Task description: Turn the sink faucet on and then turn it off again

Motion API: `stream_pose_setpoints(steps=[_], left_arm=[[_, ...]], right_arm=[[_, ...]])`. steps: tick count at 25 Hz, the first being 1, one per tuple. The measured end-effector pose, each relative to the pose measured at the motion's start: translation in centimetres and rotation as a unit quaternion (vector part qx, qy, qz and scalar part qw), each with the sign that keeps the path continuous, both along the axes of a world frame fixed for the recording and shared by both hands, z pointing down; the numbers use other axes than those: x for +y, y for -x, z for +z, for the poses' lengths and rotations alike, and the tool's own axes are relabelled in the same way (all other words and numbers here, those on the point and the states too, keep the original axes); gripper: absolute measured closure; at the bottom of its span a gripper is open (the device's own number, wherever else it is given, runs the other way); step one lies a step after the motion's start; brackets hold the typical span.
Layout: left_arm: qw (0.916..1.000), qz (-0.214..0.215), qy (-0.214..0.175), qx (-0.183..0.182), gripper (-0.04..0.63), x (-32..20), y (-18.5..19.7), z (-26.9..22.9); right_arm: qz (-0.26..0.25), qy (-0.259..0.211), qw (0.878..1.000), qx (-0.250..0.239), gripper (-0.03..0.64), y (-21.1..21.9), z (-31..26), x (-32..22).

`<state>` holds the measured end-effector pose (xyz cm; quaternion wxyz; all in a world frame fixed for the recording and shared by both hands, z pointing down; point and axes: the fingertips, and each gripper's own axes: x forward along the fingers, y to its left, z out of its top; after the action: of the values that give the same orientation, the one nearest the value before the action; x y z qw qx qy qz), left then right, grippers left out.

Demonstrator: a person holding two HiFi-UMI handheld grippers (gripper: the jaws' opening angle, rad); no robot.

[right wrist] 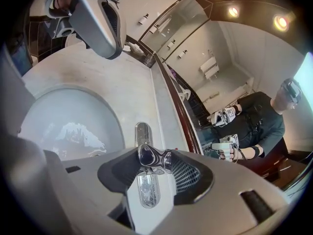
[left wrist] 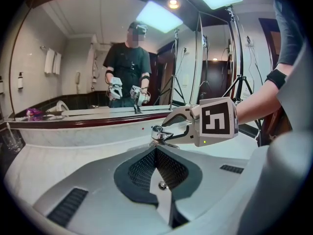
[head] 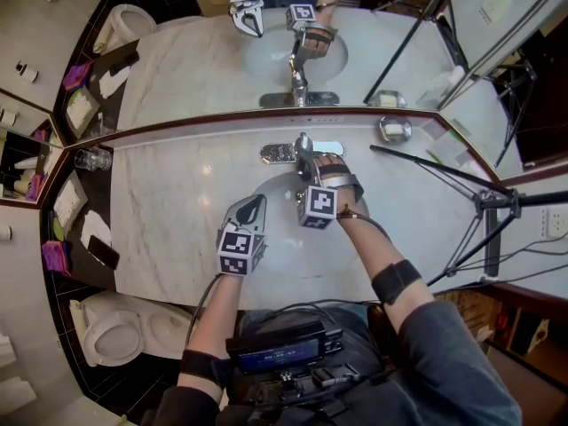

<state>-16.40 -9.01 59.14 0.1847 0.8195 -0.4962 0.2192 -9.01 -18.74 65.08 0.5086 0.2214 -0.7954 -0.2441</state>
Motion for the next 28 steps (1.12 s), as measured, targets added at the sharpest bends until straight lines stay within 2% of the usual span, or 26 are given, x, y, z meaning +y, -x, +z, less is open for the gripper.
stream_pose_setpoints(steps=[4, 9, 16, 28], left_arm=[[1.0, -0.003, -0.001, -0.007, 0.591, -0.1, 0.4, 0.5], [1.0, 0.005, 0.002, 0.002, 0.591, -0.1, -0.4, -0.3], [1.0, -0.002, 0.003, 0.0, 0.591, 0.3, 0.1, -0.2], [0.9998, -0.021, 0.0, -0.003, 0.591, 0.3, 1.2, 0.5]], right_arm=[[0.004, 0.015, 1.0, -0.015, 0.405, 0.1, -0.2, -0.2], [0.016, 0.029, 0.999, -0.032, 0.405, 0.1, 0.0, -0.4], [0.066, 0.011, 0.995, -0.07, 0.447, -0.1, -2.6, -3.2], [0.095, 0.041, 0.992, -0.076, 0.457, -0.4, -2.3, -3.9]])
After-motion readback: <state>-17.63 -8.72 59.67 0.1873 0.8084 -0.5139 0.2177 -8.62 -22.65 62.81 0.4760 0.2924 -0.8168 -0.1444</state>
